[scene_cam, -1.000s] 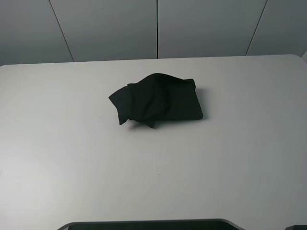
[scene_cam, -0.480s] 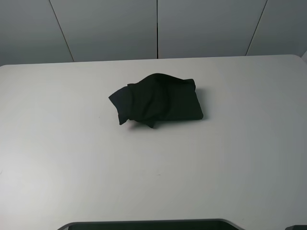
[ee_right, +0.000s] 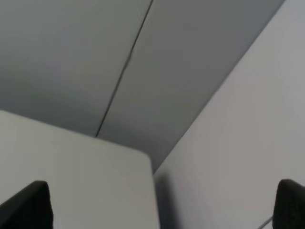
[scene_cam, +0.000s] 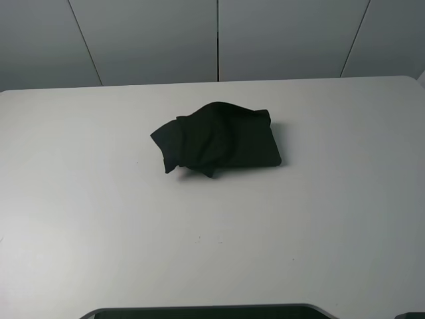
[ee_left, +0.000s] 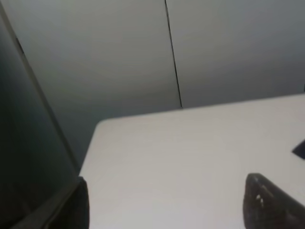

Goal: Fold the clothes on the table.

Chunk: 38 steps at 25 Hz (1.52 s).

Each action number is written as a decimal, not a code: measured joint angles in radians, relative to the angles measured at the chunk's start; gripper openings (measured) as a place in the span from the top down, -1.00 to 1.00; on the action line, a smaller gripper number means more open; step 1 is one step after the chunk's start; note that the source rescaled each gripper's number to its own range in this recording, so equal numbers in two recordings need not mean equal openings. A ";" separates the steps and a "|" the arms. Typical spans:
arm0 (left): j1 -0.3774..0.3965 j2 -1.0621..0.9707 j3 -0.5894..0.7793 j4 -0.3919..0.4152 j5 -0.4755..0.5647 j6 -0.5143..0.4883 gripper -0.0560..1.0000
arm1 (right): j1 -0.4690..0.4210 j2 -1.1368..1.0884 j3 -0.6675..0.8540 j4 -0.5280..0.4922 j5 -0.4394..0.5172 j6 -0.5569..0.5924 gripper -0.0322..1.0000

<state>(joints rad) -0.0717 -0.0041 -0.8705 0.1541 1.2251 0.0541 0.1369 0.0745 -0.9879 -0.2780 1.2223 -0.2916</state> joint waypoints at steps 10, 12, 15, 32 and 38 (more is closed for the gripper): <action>0.000 0.002 0.304 -0.098 -0.022 0.002 -0.75 | 0.000 -0.001 0.387 0.249 -0.081 0.142 -1.00; 0.000 0.002 0.318 -0.100 -0.041 0.002 -0.75 | 0.000 -0.001 0.428 0.263 -0.096 0.146 -1.00; 0.000 0.002 0.320 -0.100 -0.052 0.002 -0.75 | 0.000 -0.008 0.466 0.265 -0.111 0.162 -1.00; 0.000 0.002 0.320 -0.100 -0.053 0.002 -0.75 | -0.102 -0.076 0.475 0.266 -0.126 0.191 -0.92; 0.000 0.004 0.324 -0.100 -0.077 0.002 -0.75 | -0.180 -0.076 0.475 0.266 -0.126 0.194 -0.91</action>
<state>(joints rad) -0.0717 0.0000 -0.5466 0.0538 1.1481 0.0560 -0.0436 -0.0010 -0.5131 -0.0122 1.0961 -0.0974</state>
